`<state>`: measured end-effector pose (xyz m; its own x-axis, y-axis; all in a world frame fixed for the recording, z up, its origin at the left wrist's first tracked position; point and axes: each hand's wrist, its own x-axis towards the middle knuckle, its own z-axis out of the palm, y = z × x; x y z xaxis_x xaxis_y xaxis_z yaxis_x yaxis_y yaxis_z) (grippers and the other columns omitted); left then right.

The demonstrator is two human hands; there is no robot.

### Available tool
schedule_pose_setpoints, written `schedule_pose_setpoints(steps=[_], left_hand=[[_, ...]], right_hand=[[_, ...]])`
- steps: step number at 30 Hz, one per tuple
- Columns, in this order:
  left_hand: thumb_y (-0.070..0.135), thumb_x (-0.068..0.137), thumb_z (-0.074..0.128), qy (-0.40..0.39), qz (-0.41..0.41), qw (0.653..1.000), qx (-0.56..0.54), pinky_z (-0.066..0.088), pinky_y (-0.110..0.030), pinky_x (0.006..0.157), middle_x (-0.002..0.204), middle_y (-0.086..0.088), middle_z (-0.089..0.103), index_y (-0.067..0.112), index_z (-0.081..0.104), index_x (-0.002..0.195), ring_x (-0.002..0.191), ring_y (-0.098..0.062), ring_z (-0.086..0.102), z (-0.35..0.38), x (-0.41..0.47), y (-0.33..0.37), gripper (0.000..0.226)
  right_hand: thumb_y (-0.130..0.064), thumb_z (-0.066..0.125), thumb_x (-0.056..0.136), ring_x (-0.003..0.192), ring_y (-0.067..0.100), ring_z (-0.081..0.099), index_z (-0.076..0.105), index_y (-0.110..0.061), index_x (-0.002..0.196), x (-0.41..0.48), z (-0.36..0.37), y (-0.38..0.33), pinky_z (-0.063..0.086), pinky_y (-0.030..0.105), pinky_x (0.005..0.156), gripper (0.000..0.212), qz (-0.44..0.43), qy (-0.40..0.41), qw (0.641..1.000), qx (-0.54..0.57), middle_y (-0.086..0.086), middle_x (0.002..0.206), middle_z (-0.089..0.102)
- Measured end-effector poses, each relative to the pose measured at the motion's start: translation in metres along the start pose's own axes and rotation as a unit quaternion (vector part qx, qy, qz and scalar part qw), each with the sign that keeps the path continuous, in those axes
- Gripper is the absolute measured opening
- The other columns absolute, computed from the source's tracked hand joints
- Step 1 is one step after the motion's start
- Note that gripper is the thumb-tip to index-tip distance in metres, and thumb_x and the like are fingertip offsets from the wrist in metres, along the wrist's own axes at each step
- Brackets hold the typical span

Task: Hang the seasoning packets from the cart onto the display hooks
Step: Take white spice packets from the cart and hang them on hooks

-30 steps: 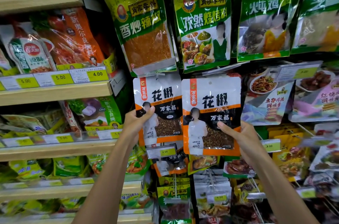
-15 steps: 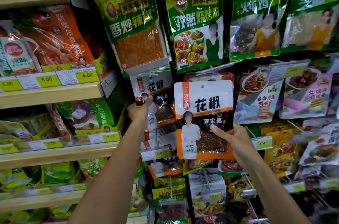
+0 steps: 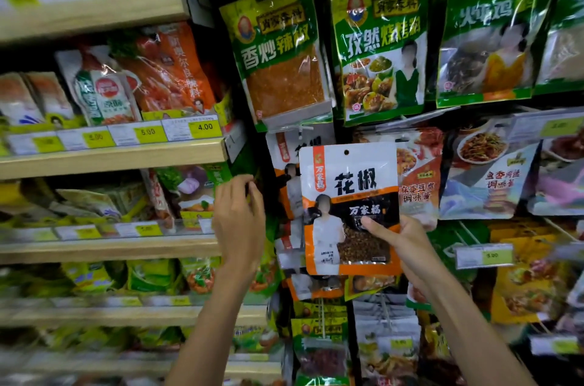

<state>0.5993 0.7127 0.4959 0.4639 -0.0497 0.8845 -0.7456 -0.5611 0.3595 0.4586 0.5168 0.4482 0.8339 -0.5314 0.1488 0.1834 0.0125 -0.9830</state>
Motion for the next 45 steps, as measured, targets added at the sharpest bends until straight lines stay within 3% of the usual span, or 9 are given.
schedule_pose_setpoints(steps=[5,16,24,27,31,33,36,41,45], left_hand=[[0.004,0.096,0.048,0.135,0.122,0.979,0.095,0.047,-0.041,0.088,0.103,-0.020,0.065,-0.004,0.064,0.105,0.098,-0.035,0.059,-0.021,0.050,-0.033,0.020],[0.014,0.099,0.041,0.080,0.139,0.974,0.159,0.042,-0.049,0.093,0.109,-0.024,0.058,-0.003,0.059,0.105,0.103,-0.040,0.054,0.005,0.076,-0.080,0.026],[0.013,0.098,0.042,0.119,0.163,0.971,0.125,0.037,-0.044,0.092,0.104,-0.023,0.056,0.001,0.055,0.103,0.101,-0.033,0.046,0.015,0.076,-0.090,0.019],[0.013,0.098,0.042,0.122,0.169,0.971,0.119,0.037,-0.044,0.093,0.104,-0.023,0.056,0.001,0.055,0.104,0.101,-0.033,0.046,0.015,0.076,-0.092,0.019],[0.012,0.097,0.044,0.113,0.172,0.971,0.120,0.037,-0.045,0.096,0.106,-0.024,0.056,0.000,0.055,0.106,0.104,-0.033,0.046,0.014,0.075,-0.094,0.019],[0.012,0.097,0.044,0.106,0.173,0.971,0.122,0.037,-0.045,0.097,0.107,-0.024,0.056,0.000,0.055,0.107,0.105,-0.033,0.046,0.013,0.075,-0.094,0.020],[0.013,0.097,0.044,0.095,0.178,0.971,0.132,0.036,-0.044,0.097,0.108,-0.024,0.056,0.000,0.054,0.109,0.106,-0.033,0.045,0.011,0.075,-0.095,0.020],[0.015,0.098,0.042,0.068,0.182,0.971,0.140,0.037,-0.044,0.097,0.110,-0.023,0.055,0.001,0.054,0.112,0.106,-0.033,0.046,0.006,0.076,-0.095,0.023],[0.017,0.099,0.043,0.034,0.176,0.972,0.151,0.039,-0.045,0.101,0.115,-0.023,0.056,-0.002,0.055,0.116,0.110,-0.035,0.049,-0.001,0.074,-0.094,0.028]], right_hand=[[-0.038,0.077,0.068,0.094,0.005,0.070,0.073,-0.028,0.092,0.011,0.022,-0.002,0.054,0.016,0.071,0.026,0.001,-0.035,0.999,0.003,-0.010,0.097,0.075],[-0.032,0.079,0.075,0.103,0.011,0.067,0.069,-0.019,0.102,0.044,0.053,-0.007,0.051,0.025,0.085,0.031,0.008,-0.023,1.000,-0.010,-0.006,0.101,0.075],[-0.052,0.080,0.057,0.123,0.019,0.055,0.057,-0.014,0.129,0.054,0.060,-0.009,0.041,0.046,0.108,0.085,-0.019,-0.026,0.999,-0.009,0.001,0.128,0.064],[-0.040,0.079,0.071,0.120,0.019,0.057,0.061,-0.012,0.124,0.062,0.062,-0.004,0.044,0.041,0.104,0.062,-0.013,-0.009,1.000,-0.013,0.001,0.123,0.066],[-0.026,0.075,0.082,0.108,0.013,0.061,0.066,-0.020,0.106,0.078,0.069,-0.003,0.047,0.020,0.080,0.027,-0.009,0.014,1.000,-0.020,-0.008,0.107,0.069],[-0.022,0.073,0.085,0.111,0.014,0.058,0.063,-0.019,0.115,0.089,0.073,-0.005,0.047,0.019,0.083,0.032,-0.018,0.021,0.999,-0.026,-0.008,0.111,0.067],[-0.019,0.072,0.086,0.124,0.022,0.053,0.051,-0.007,0.135,0.105,0.078,-0.007,0.042,0.039,0.105,0.054,-0.012,0.044,0.999,-0.029,0.007,0.134,0.058],[-0.013,0.071,0.087,0.105,0.013,0.051,0.055,-0.007,0.128,0.115,0.081,-0.006,0.041,0.029,0.093,0.045,-0.029,0.081,0.995,-0.052,-0.001,0.113,0.056],[-0.020,0.070,0.088,0.107,0.026,0.061,0.063,-0.004,0.116,0.107,0.075,-0.001,0.051,0.031,0.087,0.033,-0.032,0.103,0.988,-0.109,0.005,0.104,0.064]])
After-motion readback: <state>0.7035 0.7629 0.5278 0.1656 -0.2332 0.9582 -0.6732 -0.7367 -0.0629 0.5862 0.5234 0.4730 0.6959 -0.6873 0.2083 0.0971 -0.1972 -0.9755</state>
